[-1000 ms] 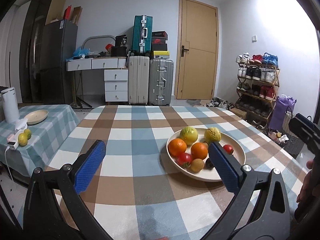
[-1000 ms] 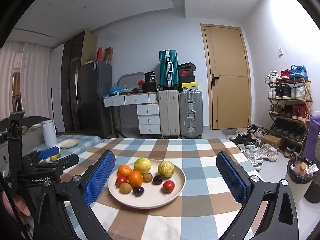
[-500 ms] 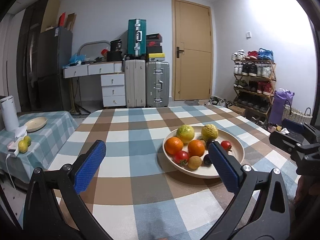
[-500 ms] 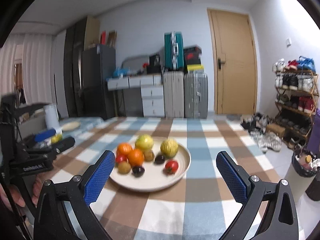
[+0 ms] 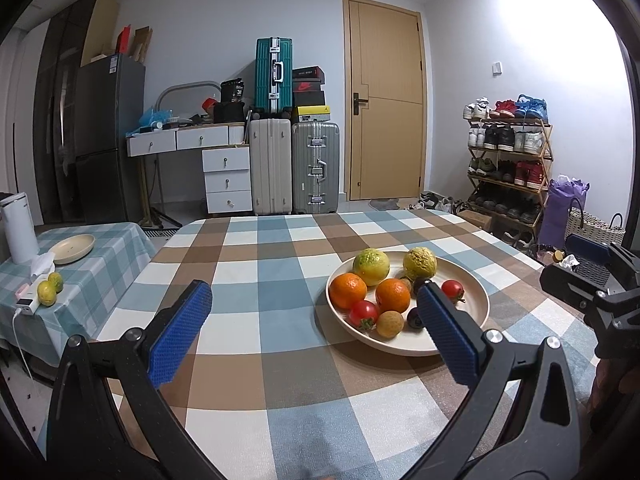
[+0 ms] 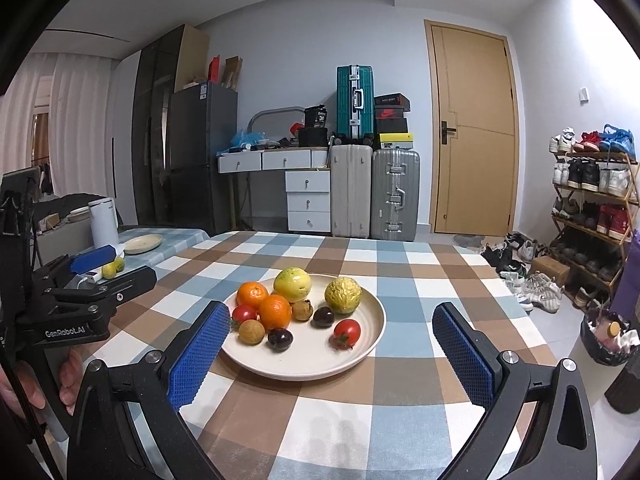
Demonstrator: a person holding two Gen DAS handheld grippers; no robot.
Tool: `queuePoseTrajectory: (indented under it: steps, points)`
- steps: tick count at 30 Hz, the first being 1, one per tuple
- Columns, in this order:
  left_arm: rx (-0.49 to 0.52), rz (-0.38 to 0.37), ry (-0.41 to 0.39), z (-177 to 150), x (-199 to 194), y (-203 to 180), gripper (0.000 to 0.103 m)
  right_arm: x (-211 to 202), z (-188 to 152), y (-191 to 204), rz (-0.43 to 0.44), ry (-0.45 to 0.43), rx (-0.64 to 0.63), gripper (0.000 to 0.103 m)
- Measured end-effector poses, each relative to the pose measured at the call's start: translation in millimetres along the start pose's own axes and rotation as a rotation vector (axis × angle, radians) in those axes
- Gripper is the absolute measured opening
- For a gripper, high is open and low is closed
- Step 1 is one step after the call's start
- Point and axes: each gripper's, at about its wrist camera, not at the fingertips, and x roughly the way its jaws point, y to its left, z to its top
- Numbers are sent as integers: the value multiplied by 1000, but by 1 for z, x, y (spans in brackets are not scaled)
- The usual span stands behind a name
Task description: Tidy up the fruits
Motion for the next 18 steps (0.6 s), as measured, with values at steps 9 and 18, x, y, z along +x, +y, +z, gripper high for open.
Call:
queuePoseTrajectory:
  steps: [9,18]
  points:
    - [0,1,0,0,0,0,102,0,0,2,2,-1,-2,103]
    - [0,0,0,0,1,0,103,0,0,2,3,0,-2,103]
